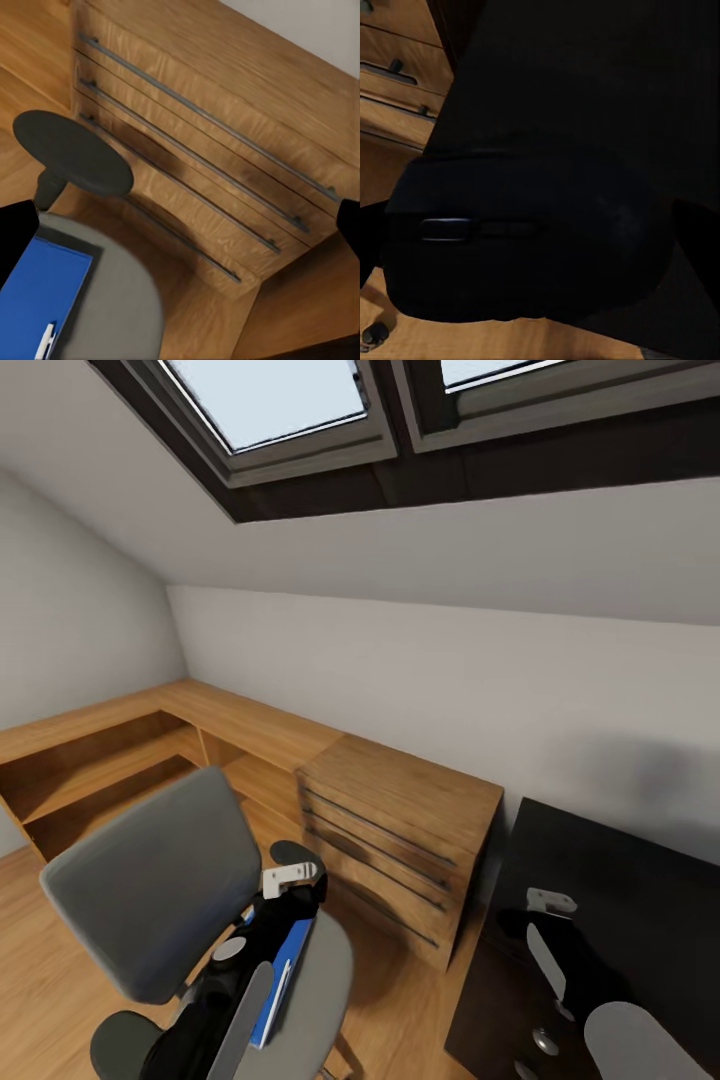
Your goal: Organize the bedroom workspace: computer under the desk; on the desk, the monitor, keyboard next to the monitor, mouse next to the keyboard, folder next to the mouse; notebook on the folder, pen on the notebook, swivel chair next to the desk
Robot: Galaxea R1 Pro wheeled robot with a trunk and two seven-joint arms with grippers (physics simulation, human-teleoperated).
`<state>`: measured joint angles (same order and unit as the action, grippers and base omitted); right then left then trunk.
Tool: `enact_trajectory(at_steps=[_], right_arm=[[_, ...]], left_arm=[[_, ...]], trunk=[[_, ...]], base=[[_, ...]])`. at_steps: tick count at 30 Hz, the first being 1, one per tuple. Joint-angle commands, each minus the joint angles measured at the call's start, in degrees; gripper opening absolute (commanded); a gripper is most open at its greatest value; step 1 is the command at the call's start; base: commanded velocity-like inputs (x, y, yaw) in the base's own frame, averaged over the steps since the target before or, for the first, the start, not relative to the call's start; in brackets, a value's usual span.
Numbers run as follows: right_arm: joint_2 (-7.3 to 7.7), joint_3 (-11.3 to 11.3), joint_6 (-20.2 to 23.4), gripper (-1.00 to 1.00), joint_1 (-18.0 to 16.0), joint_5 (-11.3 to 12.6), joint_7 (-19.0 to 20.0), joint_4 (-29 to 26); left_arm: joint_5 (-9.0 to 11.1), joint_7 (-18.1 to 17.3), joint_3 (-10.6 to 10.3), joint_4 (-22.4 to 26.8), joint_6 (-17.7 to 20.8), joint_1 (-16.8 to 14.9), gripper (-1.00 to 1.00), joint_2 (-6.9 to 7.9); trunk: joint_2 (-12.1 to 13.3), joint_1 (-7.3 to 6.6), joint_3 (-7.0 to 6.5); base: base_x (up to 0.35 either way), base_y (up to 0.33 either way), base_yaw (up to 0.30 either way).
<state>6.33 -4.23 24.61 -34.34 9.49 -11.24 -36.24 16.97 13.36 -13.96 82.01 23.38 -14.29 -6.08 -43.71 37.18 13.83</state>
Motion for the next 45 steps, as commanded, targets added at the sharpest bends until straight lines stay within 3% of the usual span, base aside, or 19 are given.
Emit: enact_trajectory(at_steps=[1, 16, 18, 19, 23, 29, 40, 45], right_arm=[[0.04, 0.08, 0.10, -1.00, -0.16, 0.61, -0.36, 0.21], [0.09, -0.04, 0.01, -1.00, -1.43, 1.07, -0.15, 3.27], [0.09, -0.18, 0.18, -1.00, -2.34, 1.91, -0.17, 4.89], [0.16, -0.50, 0.59, -1.00, -2.90, 4.13, -0.29, 5.70], [1.27, -1.83, 4.38, -1.00, -3.22, 5.84, -0.30, 6.06], [1.72, -4.82, 6.37, -1.00, -3.55, 5.98, -0.35, 6.14], [2.72, -5.14, 7.88, -1.00, -3.80, 6.06, -0.28, 6.27], [2.73, -5.11, 7.91, -1.00, -3.80, 6.07, -0.28, 6.27]], left_arm=[[0.61, 0.53, -0.09, 0.10, 0.21, -0.04, 1.00, 0.01], [0.61, 0.62, -0.10, 0.12, 0.25, -0.04, 1.00, 0.01], [0.64, 0.62, -0.10, 0.16, 0.22, -0.04, 1.00, -0.04], [0.73, 0.62, -0.11, 0.23, 0.10, -0.04, 1.00, -0.12], [0.78, 0.62, -0.10, 0.33, 0.01, -0.04, 1.00, -0.11], [0.78, 0.62, -0.10, 0.35, 0.00, -0.04, 1.00, 0.00], [0.79, 0.62, -0.10, 1.59, 0.08, -0.04, 1.00, -0.04], [0.86, 0.62, -0.10, 2.60, 0.09, -0.04, 1.00, -0.14]], trunk=[[-0.07, 0.03, 0.09], [-0.07, 0.03, 0.09], [-0.07, 0.03, 0.09], [-0.07, 0.03, 0.09], [-0.07, 0.03, 0.09], [-0.07, 0.03, 0.09], [-0.07, 0.03, 0.09], [-2.07, 1.12, 0.98]], base=[[0.074, -0.066, 0.000], [0.101, -0.008, 0.000], [0.009, 0.000, 0.000], [0.002, 0.000, 0.000], [0.000, 0.000, 0.000], [0.000, 0.000, 0.000], [0.000, 0.000, 0.000], [0.000, 0.000, 0.000]])
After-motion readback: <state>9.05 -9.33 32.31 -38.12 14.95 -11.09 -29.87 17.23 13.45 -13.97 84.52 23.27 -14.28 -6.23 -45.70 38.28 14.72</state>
